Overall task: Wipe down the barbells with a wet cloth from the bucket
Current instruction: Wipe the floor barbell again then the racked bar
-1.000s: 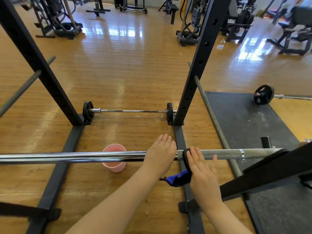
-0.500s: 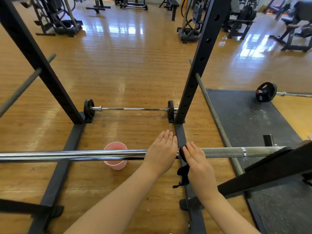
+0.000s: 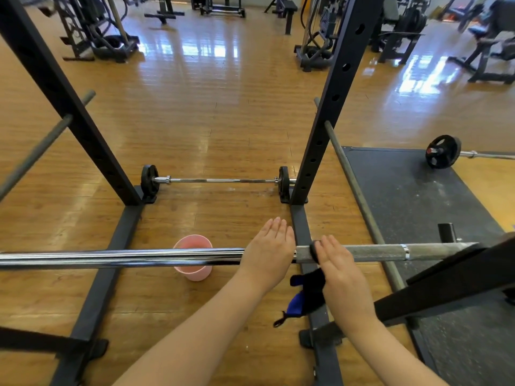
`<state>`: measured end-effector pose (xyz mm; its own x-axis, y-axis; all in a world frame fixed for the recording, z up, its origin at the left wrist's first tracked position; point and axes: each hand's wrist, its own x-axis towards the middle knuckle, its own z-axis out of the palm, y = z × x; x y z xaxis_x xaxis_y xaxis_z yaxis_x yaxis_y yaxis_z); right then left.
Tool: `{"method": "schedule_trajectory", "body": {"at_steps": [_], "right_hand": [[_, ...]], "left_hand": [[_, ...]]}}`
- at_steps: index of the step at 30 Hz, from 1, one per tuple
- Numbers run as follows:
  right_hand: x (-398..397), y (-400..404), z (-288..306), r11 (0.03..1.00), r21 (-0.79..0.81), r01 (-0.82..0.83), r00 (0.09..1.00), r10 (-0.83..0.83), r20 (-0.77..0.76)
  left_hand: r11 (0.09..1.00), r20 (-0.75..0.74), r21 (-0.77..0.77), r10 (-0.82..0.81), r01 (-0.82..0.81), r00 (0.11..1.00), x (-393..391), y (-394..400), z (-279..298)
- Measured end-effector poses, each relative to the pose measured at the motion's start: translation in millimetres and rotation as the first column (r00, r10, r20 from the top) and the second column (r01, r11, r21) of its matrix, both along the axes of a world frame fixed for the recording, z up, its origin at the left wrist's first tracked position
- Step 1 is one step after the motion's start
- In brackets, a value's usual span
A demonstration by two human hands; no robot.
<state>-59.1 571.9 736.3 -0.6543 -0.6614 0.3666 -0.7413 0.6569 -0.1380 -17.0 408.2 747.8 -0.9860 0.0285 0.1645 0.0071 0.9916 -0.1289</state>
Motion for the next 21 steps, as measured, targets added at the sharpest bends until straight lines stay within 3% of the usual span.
{"method": "schedule_trajectory", "body": {"at_steps": [4,9,13,18,21], "right_hand": [[-9.9,-18.3,4.7,0.986,-0.11,0.124,0.992,-0.122,0.02],[-0.2,-26.3,-5.2,0.981,-0.196,0.01,0.999,-0.019,-0.044],[-1.2,-12.7,-8.2,0.987,-0.132,-0.091,0.996,0.087,-0.038],[-0.7,-1.0,-9.8,0.995,-0.103,0.003,1.0,-0.003,-0.004],[6.5,-11.2,-13.8,0.994,-0.086,-0.062,0.998,0.062,-0.001]], "left_hand": [[0.999,-0.001,0.049,0.02,-0.02,1.0,-0.4,1.0,-1.1],[0.997,0.065,0.069,0.025,-0.029,0.998,-0.1,2.0,0.0],[0.999,0.025,0.026,0.025,-0.026,0.999,1.1,2.6,3.1],[1.0,0.011,0.021,-0.001,0.001,1.0,0.6,0.9,5.3],[0.999,0.034,0.045,-0.005,0.004,0.999,0.4,1.5,6.8]]}}
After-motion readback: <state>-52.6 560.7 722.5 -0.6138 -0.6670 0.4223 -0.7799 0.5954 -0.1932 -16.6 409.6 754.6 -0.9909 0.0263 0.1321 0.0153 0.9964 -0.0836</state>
